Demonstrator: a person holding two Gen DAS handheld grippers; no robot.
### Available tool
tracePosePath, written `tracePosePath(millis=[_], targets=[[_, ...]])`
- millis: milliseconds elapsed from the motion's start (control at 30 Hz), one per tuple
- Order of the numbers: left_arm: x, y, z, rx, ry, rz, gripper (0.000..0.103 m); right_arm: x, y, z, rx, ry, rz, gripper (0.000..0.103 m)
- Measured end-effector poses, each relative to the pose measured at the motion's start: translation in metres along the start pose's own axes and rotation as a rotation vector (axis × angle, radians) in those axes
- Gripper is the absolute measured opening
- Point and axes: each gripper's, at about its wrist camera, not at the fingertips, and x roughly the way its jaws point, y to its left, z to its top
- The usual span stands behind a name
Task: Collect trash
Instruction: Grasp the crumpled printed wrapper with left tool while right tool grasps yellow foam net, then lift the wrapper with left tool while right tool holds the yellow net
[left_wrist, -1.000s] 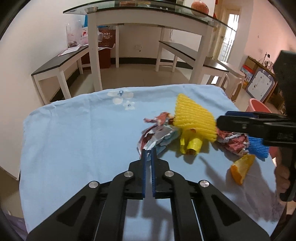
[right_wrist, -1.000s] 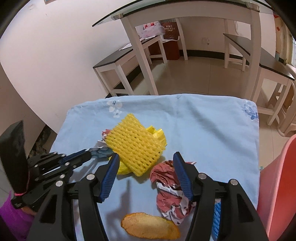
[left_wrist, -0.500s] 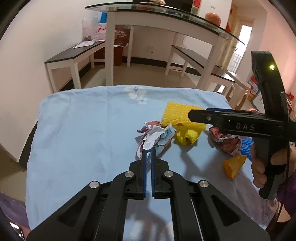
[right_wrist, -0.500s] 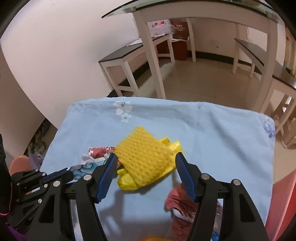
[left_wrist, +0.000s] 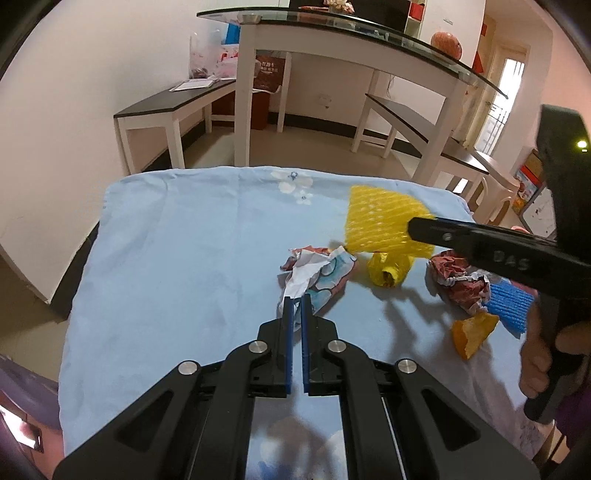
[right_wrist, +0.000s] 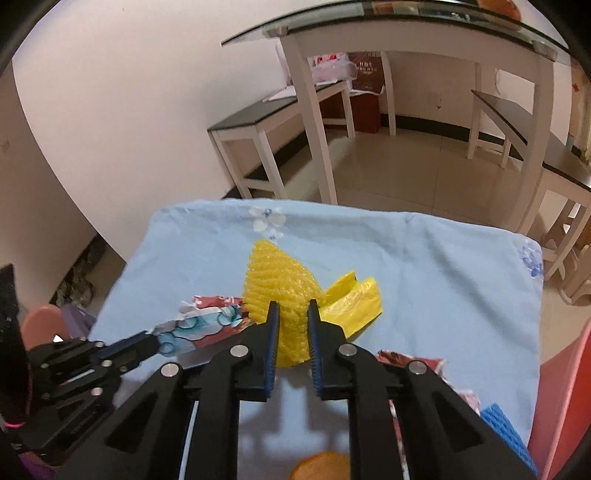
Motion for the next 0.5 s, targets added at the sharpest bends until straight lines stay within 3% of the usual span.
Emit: tracePosePath(millis=[267, 500], targets=[[-0.022, -0.004, -0.001, -0.023, -0.048, 0.018, 0.003, -0.043, -0.001, -0.013, 0.040, -0.056, 0.027, 0.014], [-0.052, -0.015, -0.004, -0.036, -0.109, 0.001, 0.003, -0.084, -0.013, -0.032, 0.070, -0.108, -0.015, 0.014]])
